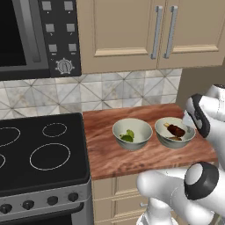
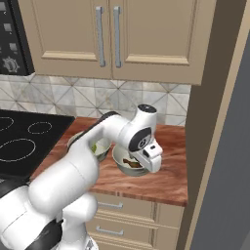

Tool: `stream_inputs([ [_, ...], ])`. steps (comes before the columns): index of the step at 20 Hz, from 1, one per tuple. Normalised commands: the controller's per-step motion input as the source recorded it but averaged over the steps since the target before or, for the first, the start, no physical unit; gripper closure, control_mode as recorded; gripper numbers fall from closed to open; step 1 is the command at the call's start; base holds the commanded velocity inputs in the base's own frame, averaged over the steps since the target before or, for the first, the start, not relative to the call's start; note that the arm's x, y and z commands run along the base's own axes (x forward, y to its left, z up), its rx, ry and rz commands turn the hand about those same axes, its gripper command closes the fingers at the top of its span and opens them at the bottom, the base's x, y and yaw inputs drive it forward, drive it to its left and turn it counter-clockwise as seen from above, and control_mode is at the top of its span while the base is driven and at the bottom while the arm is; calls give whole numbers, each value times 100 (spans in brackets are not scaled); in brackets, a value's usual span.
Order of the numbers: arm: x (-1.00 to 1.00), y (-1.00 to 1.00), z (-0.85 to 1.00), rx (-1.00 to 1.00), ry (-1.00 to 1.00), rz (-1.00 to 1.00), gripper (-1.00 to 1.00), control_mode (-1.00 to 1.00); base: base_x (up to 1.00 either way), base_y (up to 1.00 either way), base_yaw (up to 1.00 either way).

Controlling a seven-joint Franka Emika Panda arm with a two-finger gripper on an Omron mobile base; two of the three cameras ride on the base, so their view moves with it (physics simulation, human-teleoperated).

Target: Place the bowl with the lime and broccoli on the top shelf of the fridge. Place the bowl with the chicken drumstick and steak on the second highest shelf of the fridge.

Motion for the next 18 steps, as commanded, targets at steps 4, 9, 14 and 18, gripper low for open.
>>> stream_inputs([
  [4,32,0,-47,0,4,-17,-100,-100,0,0,0],
  [9,44,0,-53,0,0,-10,-100,-100,0,0,0],
  [14,28,-2,-47,0,0,-6,-100,-100,0,0,0],
  [18,23,-3,-43,0,0,-4,-100,-100,0,0,0],
])
